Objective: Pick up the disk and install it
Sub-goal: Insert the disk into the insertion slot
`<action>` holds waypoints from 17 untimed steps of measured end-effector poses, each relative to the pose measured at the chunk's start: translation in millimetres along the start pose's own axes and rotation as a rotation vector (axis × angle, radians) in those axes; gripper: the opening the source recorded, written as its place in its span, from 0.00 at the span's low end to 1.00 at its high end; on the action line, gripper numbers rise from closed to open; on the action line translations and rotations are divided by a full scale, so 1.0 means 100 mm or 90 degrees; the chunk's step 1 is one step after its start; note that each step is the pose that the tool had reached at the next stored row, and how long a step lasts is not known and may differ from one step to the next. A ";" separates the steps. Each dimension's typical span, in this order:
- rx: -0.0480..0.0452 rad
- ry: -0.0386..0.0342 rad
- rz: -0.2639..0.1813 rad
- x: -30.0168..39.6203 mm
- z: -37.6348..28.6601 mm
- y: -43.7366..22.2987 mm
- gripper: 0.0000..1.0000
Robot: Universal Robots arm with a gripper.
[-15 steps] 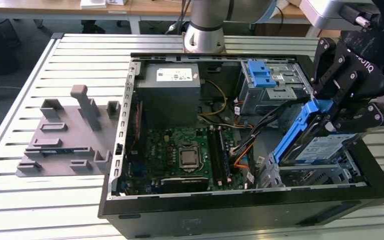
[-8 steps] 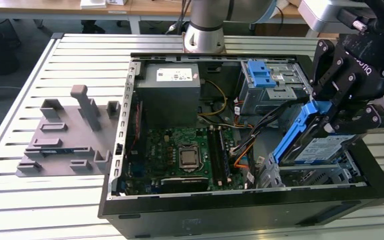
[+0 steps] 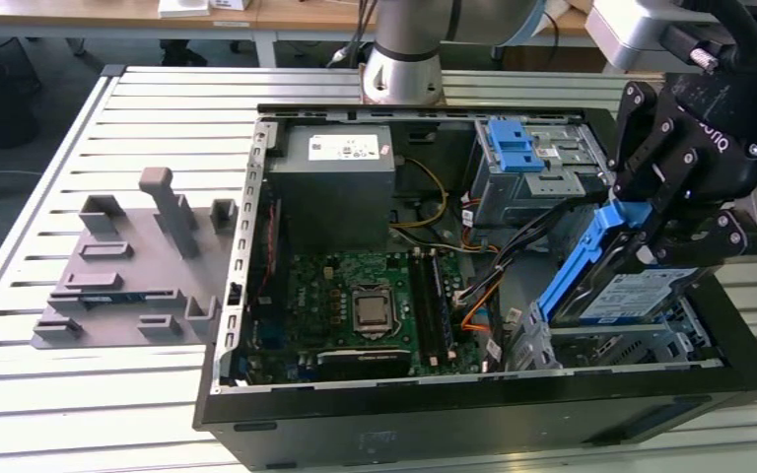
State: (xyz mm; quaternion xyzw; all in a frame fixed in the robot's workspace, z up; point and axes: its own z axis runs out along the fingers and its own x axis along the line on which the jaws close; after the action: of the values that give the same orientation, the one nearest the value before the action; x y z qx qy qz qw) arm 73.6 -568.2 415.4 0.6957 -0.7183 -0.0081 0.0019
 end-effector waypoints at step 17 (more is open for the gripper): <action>0.0000 -0.0001 0.000 0.001 0.052 -0.001 0.36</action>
State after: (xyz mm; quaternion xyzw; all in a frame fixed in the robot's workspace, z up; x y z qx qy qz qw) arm 73.6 -568.2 410.2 0.6957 -0.7183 -0.0081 0.0019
